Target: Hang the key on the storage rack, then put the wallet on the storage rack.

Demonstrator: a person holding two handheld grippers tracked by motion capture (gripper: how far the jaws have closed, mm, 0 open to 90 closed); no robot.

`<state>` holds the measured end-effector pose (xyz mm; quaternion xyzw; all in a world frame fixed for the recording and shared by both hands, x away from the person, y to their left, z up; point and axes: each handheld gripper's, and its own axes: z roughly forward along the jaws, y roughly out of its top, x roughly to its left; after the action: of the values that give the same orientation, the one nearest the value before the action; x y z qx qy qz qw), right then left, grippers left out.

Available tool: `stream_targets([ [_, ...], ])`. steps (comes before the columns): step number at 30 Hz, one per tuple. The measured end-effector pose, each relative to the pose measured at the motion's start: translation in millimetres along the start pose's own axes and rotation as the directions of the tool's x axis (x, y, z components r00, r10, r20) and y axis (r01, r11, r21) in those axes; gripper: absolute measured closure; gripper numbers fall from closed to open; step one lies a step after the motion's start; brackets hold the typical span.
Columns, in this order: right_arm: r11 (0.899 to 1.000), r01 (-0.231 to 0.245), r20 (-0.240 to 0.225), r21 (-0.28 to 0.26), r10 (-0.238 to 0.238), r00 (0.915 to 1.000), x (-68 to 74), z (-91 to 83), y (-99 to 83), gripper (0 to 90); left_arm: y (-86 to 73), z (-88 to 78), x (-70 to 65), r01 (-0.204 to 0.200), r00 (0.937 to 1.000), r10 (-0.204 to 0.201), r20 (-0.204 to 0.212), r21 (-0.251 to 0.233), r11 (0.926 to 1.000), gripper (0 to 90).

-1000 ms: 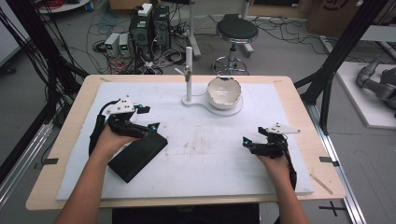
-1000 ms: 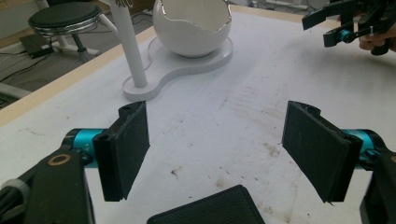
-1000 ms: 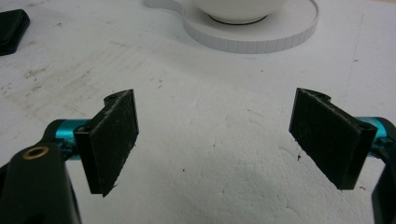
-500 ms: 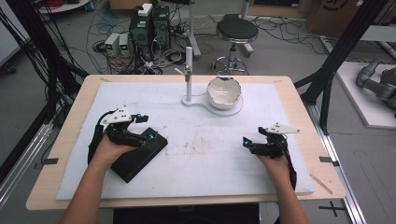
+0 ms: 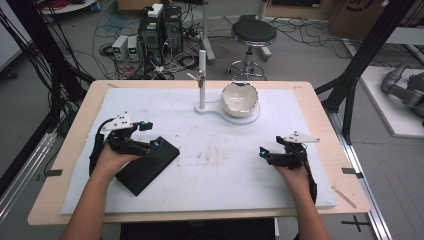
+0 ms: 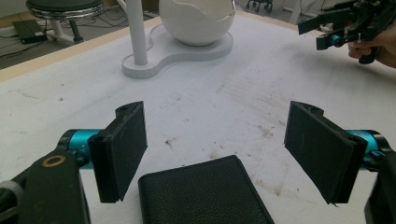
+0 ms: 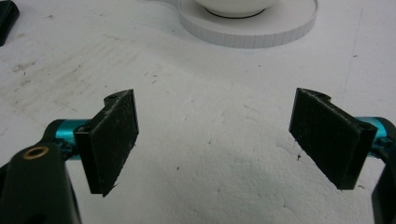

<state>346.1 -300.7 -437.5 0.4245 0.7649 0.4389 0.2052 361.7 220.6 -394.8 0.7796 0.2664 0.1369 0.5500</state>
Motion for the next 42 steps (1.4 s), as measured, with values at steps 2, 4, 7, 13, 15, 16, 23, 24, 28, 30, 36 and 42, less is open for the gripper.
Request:
stream_targets([
  [2, 1.0, 0.0, 0.001, 0.001, 0.0, 1.0, 0.8, 0.3, 0.0, 15.9, -0.7, -0.2, 0.5, 0.004, 1.0, -0.004, -0.003, 0.003, 1.0, 21.2],
  [4, 1.0, 0.007, -0.002, 0.0, -0.007, 1.0, 1.7, 0.8, 0.2, 15.9, -1.2, -0.6, 1.1, 0.006, 0.9999, -0.006, -0.009, 0.002, 1.0, 21.1],
  [7, 1.0, 0.01, -0.008, -0.002, -0.01, 0.9999, 2.3, 1.3, 0.6, 15.9, -0.7, -1.9, 1.7, 0.005, 0.9999, -0.005, -0.016, 0.001, 1.0, 21.2],
  [13, 1.0, 0.0, -0.007, -0.011, 0.0, 1.0, 1.7, -0.8, 0.8, 15.9, -2.0, -3.4, 1.8, 0.004, 0.9999, -0.004, -0.016, 0.008, 1.0, 21.2],
  [15, 1.0, 0.001, -0.003, -0.006, -0.002, 1.0, 1.5, -0.6, 0.6, 15.9, -3.0, -3.2, 2.6, 0.013, 0.9998, -0.013, -0.016, 0.009, 0.9999, 21.1],
  [16, 1.0, -0.003, -0.005, -0.007, 0.003, 1.0, 1.9, -0.5, 0.6, 15.9, -4.3, -4.0, 2.3, 0.017, 0.9998, -0.017, -0.014, 0.008, 0.9998, 21.1],
  [23, 1.0, 0.009, -0.012, -0.001, -0.009, 0.9999, 5.9, 4.1, 2.1, 15.9, -5.3, -5.5, 3.6, 0.017, 0.9998, -0.017, -0.014, 0.007, 0.9998, 21.1],
  [24, 1.0, 0.013, -0.013, 0.0, -0.013, 0.9998, 6.2, 4.3, 2.2, 15.9, -4.9, -5.1, 3.6, 0.018, 0.9997, -0.018, -0.014, 0.004, 0.9998, 21.1],
  [28, 1.0, 0.007, -0.01, -0.008, -0.007, 0.9999, 4.3, 1.6, 2.3, 15.9, -4.7, -2.4, 4.1, 0.02, 0.9998, -0.02, -0.008, 0.005, 0.9998, 21.2],
  [30, 1.0, 0.005, -0.01, -0.007, -0.005, 0.9999, 3.4, 0.2, 1.6, 15.9, -4.5, -1.2, 4.3, 0.022, 0.9997, -0.022, -0.011, 0.008, 0.9997, 21.1],
  [36, 1.0, 0.006, -0.009, -0.011, -0.006, 0.9999, 3.3, -1.7, 0.8, 15.9, -4.4, -8.6, 8.2, 0.032, 0.9991, -0.032, -0.026, -0.003, 0.9995, 21.1],
  [42, 1.0, 0.011, -0.014, -0.004, -0.011, 0.9998, 6.0, -1.4, 0.8, 15.9, -10.3, -14.0, 14.1, 0.049, 0.9985, -0.048, -0.027, 0.039, 0.998, 21.5],
])
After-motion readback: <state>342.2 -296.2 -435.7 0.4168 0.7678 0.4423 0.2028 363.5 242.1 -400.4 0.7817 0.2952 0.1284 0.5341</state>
